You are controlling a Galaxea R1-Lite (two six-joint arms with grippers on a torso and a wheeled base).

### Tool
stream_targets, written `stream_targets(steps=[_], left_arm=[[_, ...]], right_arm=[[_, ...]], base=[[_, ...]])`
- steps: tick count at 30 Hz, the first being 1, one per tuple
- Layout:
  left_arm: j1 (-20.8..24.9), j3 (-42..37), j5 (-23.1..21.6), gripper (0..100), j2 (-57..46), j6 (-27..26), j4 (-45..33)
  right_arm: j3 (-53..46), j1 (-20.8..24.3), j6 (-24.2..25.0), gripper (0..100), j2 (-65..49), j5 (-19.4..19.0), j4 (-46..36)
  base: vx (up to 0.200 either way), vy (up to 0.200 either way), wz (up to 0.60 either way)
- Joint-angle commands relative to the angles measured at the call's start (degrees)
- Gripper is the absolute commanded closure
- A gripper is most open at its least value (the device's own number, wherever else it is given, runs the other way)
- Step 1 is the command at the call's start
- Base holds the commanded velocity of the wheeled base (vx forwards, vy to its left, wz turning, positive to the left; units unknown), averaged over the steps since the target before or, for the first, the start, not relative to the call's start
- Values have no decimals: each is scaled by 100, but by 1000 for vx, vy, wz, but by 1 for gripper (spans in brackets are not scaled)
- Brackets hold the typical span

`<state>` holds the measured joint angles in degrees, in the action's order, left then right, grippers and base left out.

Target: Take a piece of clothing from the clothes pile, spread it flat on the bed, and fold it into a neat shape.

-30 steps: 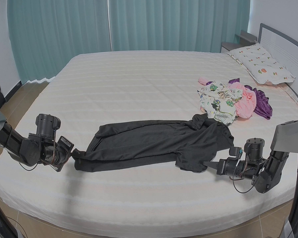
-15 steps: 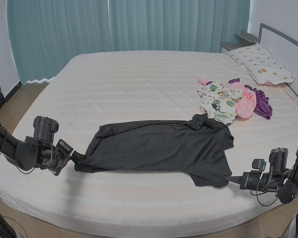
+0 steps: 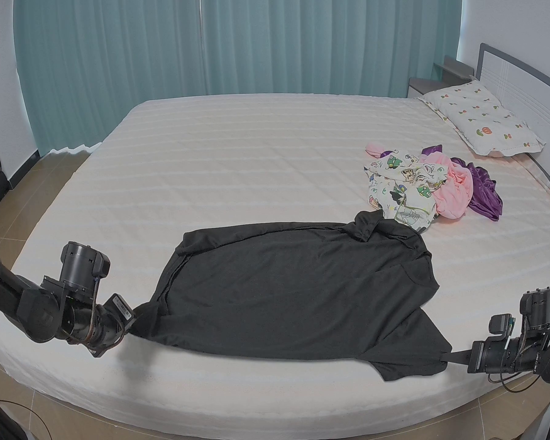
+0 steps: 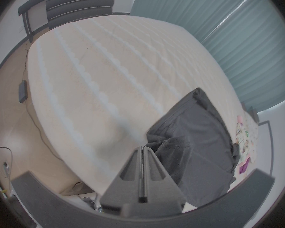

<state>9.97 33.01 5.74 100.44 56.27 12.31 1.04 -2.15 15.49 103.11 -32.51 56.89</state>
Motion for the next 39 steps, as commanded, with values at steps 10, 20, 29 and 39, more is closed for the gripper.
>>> stream_targets(steps=[10,20,29,39], left_arm=[[418,-322,6,100,-183,-371,-1170],[664,-410,-135,0,-95,-380,-1293],[594,-120,-293,0,-314,-363,-1222],[515,803,-521,0,-226,-248,-1328]], right_arm=[[-104,-348,-714,100,-344,43,-1022],[-104,-366,-1171,0,-265,333,-1453],[283,-524,-583,0,-783,281,-1409],[1232,-392,938,0,-863,307,-1400]], base=[[0,0,0],[0,0,0],[0,0,0],[0,0,0]])
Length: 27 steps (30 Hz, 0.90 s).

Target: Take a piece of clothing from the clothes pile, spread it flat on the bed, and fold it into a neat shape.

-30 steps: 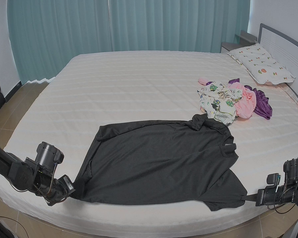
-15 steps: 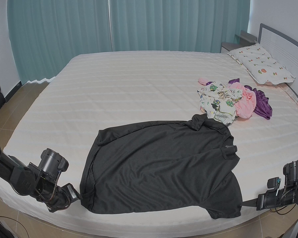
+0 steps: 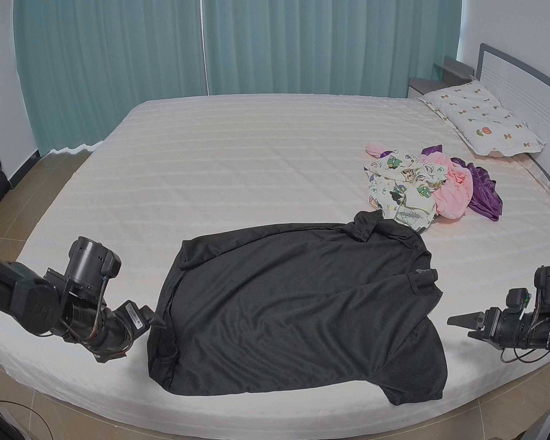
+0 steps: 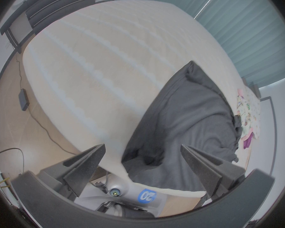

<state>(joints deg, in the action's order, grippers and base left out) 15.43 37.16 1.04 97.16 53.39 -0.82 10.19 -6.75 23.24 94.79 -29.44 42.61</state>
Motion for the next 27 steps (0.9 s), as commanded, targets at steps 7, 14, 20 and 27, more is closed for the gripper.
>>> stream_targets(steps=[7,14,20,27], left_arm=[[-295,521,-359,0,400,22,64],[-647,609,-736,0,409,4,73],[-620,661,-789,0,497,22,38],[-603,740,-824,0,559,286,82]], right_arm=[[449,78,638,0,74,-27,37],[413,113,876,0,259,8,46],[370,139,876,0,276,8,37],[343,174,876,0,347,0,37]], base=[[0,171,0],[0,200,0],[0,0,0],[0,0,0]])
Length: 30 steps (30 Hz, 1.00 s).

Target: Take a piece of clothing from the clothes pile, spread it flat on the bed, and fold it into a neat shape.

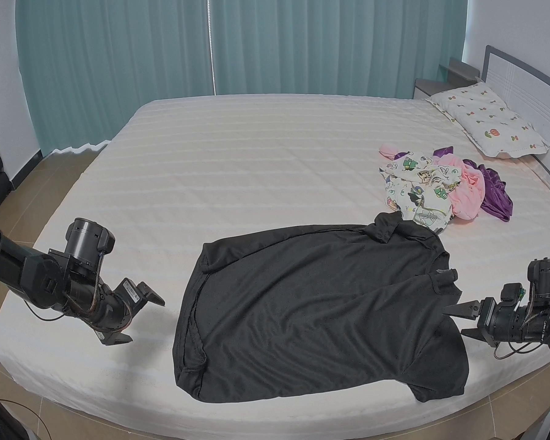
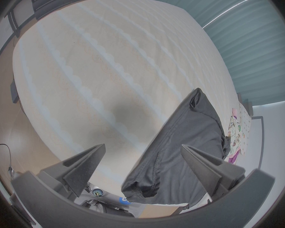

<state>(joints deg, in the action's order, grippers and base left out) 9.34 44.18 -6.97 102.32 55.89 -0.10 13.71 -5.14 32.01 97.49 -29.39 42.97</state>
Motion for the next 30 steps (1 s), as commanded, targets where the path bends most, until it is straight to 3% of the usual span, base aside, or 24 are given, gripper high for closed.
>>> stream_targets(steps=[1,13,20,30], left_arm=[[7,56,-41,0,43,36,10],[112,196,-331,0,104,176,10],[341,574,-331,0,333,431,19],[780,2262,-146,0,1686,932,-8]], right_arm=[[-9,13,-2,0,86,-5,9],[-18,13,-2,0,86,-5,1],[-44,40,-11,0,86,-5,1],[-106,137,-11,0,95,12,9]], base=[[0,0,0],[183,0,0],[0,0,0],[0,0,0]])
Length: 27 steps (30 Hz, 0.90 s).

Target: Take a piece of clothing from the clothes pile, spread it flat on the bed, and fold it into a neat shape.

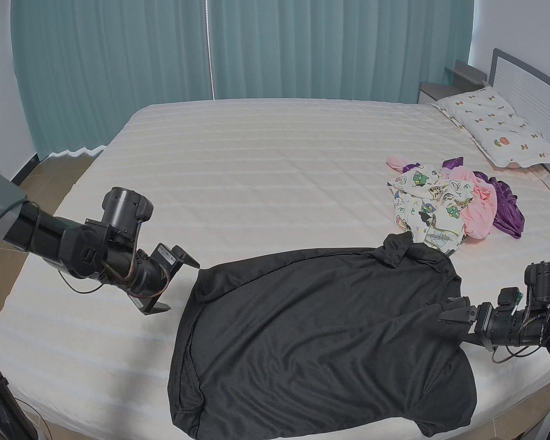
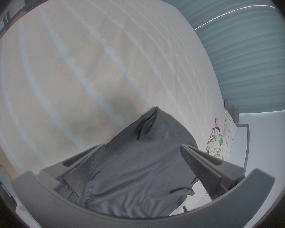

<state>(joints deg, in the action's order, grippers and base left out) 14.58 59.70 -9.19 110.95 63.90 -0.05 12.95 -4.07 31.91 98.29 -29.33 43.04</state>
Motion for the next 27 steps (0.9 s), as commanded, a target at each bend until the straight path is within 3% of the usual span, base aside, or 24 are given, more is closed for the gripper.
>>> stream_targets(steps=[1,12,17,27], left_arm=[[309,807,119,0,911,131,-21],[660,1844,937,0,1720,122,-276],[739,2055,954,0,1693,140,-646],[810,2283,1033,0,1887,140,-672]], right_arm=[[-29,29,-1,0,14,6,2],[-64,20,-45,0,6,-2,2],[-64,20,-45,0,6,-2,2],[-73,29,-45,0,14,-2,2]], base=[[0,0,0],[0,0,0],[0,0,0],[0,0,0]])
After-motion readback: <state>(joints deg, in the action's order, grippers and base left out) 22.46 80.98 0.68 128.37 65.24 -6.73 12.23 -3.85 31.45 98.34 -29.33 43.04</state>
